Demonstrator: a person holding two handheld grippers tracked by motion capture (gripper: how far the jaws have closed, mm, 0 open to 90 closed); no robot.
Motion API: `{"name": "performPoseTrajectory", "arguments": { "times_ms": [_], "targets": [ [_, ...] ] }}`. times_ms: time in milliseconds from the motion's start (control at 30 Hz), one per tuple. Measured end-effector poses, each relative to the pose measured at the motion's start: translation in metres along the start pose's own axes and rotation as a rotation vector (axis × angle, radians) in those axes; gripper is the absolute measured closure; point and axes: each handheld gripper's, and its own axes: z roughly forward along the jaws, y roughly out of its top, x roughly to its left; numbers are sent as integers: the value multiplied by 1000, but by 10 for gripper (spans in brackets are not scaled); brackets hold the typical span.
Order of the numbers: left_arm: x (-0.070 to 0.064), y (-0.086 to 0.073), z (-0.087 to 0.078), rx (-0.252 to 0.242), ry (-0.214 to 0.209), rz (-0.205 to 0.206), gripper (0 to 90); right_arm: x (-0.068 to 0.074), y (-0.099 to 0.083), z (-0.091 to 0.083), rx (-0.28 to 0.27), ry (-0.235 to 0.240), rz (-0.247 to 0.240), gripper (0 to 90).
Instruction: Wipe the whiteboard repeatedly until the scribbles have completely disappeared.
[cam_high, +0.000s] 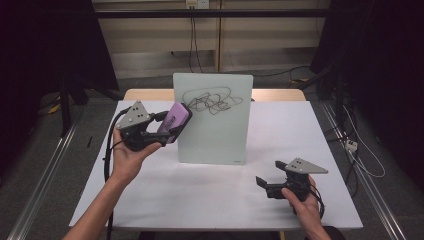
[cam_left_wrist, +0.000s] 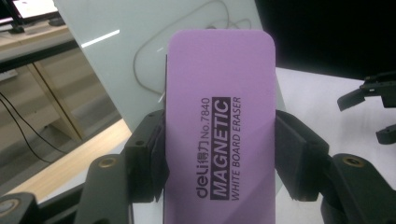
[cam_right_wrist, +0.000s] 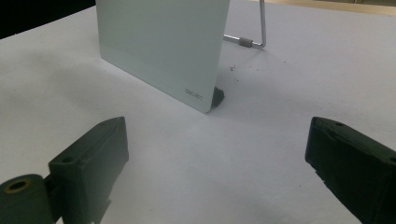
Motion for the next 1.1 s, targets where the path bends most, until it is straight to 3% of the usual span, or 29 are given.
{"name": "performPoseTrajectory", "arguments": {
  "times_ms": [333, 700, 1100],
  "targets": [
    [0, 5, 7, -24, -24, -2, 410, -2, 0, 2, 1, -14, 15, 58],
    [-1, 13, 22, -32, 2, 20, 410, -1, 0, -1, 2, -7, 0, 58],
    [9, 16, 33, -35, 14, -19, 410, -2, 0, 1, 2, -5, 3, 58]
  ]
}}
